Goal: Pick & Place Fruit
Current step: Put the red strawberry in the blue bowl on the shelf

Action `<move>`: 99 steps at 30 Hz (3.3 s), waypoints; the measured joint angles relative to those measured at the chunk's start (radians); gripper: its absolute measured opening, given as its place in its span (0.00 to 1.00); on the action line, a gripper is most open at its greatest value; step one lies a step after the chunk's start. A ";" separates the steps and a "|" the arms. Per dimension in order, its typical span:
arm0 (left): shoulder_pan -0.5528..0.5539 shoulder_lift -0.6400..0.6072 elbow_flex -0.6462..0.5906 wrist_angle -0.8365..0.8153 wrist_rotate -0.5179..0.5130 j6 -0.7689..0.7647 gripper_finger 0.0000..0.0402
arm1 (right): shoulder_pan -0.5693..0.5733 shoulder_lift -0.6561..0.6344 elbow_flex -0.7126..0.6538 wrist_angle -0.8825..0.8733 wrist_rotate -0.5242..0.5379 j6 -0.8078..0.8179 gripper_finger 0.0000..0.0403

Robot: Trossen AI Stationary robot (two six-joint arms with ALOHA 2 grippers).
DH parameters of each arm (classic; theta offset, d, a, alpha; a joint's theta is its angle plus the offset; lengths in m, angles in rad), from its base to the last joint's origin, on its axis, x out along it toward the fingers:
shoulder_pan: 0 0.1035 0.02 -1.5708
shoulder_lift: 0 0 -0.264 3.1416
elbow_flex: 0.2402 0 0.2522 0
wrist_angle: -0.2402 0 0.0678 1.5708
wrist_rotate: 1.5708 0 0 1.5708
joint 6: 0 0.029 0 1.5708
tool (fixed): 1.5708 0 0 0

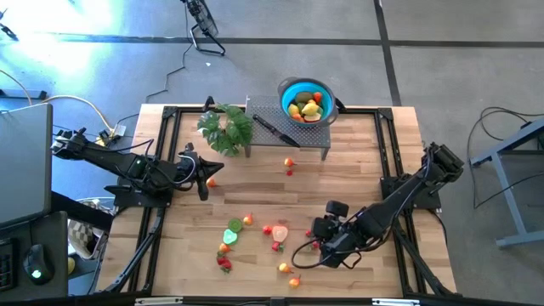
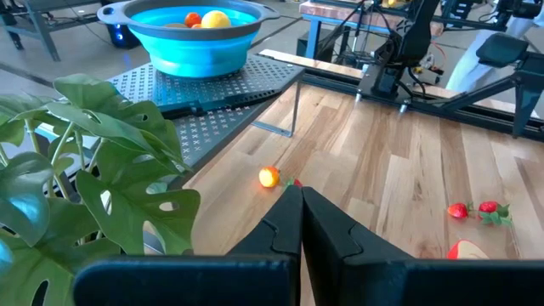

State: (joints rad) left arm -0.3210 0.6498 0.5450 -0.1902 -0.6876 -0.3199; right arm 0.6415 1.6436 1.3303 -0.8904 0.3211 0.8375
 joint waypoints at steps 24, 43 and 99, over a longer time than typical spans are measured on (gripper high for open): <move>0.000 0.000 0.000 -0.008 0.000 0.000 0.00 | 0.028 0.159 -0.006 0.054 -0.038 0.033 0.69; 0.000 0.000 0.000 -0.049 0.000 -0.003 0.00 | 0.031 0.313 -0.006 0.118 -0.062 -0.021 0.68; 0.000 0.000 0.000 -0.053 0.000 -0.003 0.00 | -0.020 0.145 -0.095 0.540 -0.134 0.041 0.34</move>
State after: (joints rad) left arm -0.3210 0.6502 0.5453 -0.2428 -0.6879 -0.3230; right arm 0.6218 1.7883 1.2348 -0.3503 0.1868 0.8785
